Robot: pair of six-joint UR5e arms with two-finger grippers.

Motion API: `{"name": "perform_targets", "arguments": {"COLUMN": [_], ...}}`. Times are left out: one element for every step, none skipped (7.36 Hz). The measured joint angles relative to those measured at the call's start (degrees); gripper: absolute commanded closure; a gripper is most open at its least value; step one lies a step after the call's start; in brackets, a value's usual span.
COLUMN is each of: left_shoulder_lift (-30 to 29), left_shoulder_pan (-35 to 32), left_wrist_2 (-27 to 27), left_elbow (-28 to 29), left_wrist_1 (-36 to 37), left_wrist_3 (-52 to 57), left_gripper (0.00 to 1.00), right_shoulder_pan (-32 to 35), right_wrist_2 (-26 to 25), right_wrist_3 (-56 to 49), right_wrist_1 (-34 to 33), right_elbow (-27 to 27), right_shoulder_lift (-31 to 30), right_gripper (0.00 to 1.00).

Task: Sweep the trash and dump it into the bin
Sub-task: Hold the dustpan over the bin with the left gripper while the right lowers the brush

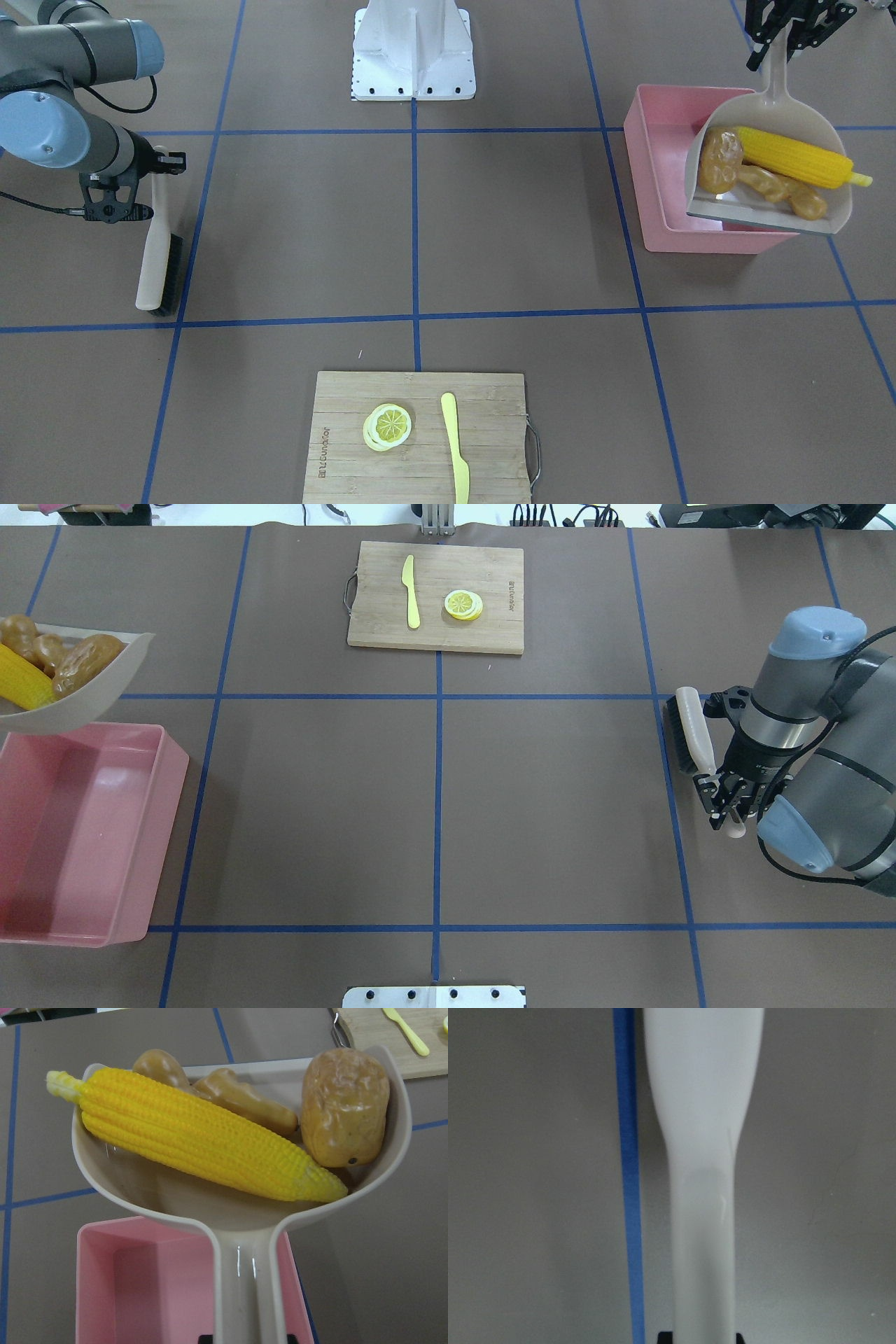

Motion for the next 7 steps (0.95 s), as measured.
{"name": "perform_targets", "arguments": {"left_shoulder_lift": [0.3, 1.2, 2.5, 4.3, 6.6, 8.6, 10.3], "left_shoulder_pan": [0.0, 0.0, 0.0, 0.0, 0.0, 0.0, 0.0], "left_wrist_2": [-1.6, -3.0, -3.8, -4.1, -4.1, -4.2, -4.3], "left_elbow": [-0.2, -0.3, -0.7, -1.3, -1.9, -2.2, -2.4], "left_wrist_1": [1.4, 2.1, 2.4, 2.0, 1.0, -0.4, -1.7], "left_wrist_3": [-1.2, -1.7, -1.9, -1.8, -1.5, -1.3, -1.2], "left_gripper": [1.00, 1.00, 1.00, 1.00, 1.00, 1.00, 1.00], "right_shoulder_pan": [-0.2, -0.4, -0.6, -0.8, -0.9, -0.9, -0.9], "right_wrist_2": [0.0, -0.1, -0.1, -0.1, -0.1, -0.1, -0.1], "right_wrist_3": [0.0, 0.1, 0.1, 0.1, 0.1, 0.1, 0.1], "right_wrist_1": [0.0, 0.0, 0.0, 0.0, 0.0, 0.0, 0.0], "right_elbow": [-0.2, -0.4, -0.7, -1.1, -1.2, -1.3, -1.3], "right_shoulder_lift": [0.0, 0.1, 0.4, 0.6, 0.9, 1.0, 1.0], "right_gripper": [1.00, 0.95, 0.85, 0.72, 0.54, 0.54, 0.54]}}
